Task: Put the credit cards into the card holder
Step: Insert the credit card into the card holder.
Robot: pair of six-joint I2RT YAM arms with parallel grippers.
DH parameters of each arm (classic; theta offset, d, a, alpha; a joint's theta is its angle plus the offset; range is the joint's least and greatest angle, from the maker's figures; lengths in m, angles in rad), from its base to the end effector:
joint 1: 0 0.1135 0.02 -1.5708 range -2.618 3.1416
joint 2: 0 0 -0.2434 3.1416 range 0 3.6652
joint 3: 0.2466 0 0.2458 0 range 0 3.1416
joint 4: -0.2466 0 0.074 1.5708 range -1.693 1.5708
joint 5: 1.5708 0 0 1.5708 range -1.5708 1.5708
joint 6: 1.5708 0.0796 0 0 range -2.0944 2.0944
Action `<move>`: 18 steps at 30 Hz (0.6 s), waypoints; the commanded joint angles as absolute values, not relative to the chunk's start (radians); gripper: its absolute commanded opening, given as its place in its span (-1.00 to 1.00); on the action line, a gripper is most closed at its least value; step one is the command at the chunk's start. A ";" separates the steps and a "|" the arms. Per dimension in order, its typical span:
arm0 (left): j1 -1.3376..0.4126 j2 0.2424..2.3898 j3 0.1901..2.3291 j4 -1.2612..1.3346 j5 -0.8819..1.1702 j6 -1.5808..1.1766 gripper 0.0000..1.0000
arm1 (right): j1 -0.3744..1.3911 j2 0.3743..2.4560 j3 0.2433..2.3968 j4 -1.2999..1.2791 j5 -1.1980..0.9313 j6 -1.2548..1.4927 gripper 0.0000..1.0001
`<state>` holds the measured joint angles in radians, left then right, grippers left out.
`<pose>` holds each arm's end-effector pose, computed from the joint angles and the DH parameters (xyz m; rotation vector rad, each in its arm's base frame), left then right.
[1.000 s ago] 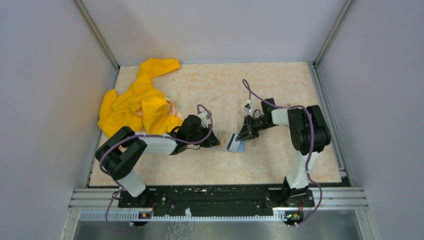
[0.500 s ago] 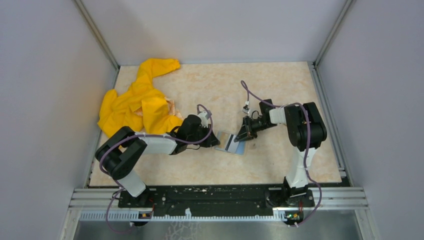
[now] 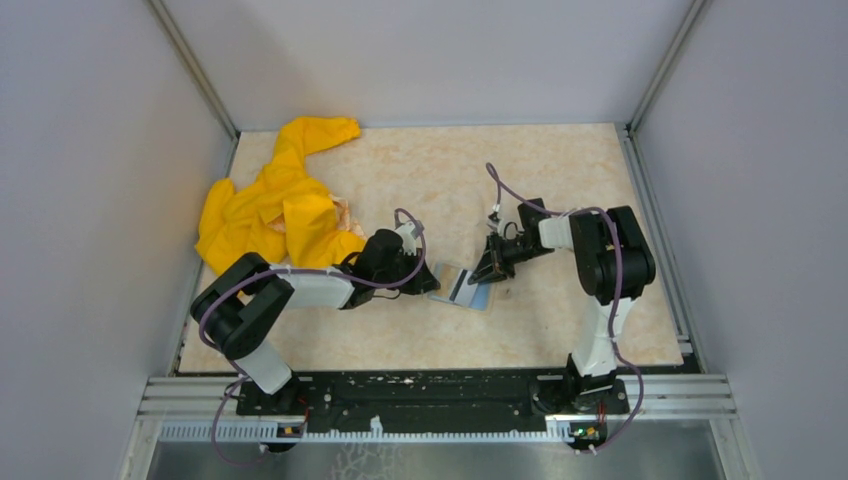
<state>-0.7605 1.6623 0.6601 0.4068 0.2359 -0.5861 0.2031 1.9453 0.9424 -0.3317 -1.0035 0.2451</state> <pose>0.2382 -0.2523 0.1024 0.3488 2.3083 -0.9865 0.2951 0.1293 0.0578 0.1201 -2.7289 -1.5298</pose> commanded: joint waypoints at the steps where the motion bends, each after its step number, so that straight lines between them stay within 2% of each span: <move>1: -0.759 1.668 0.680 0.359 0.224 -0.560 -0.79 | 0.217 1.874 0.911 -0.300 -0.839 0.295 -1.00; 18: -0.759 1.670 0.685 0.361 0.233 -0.558 -0.79 | 0.216 1.961 0.953 -0.333 -0.885 0.290 -1.00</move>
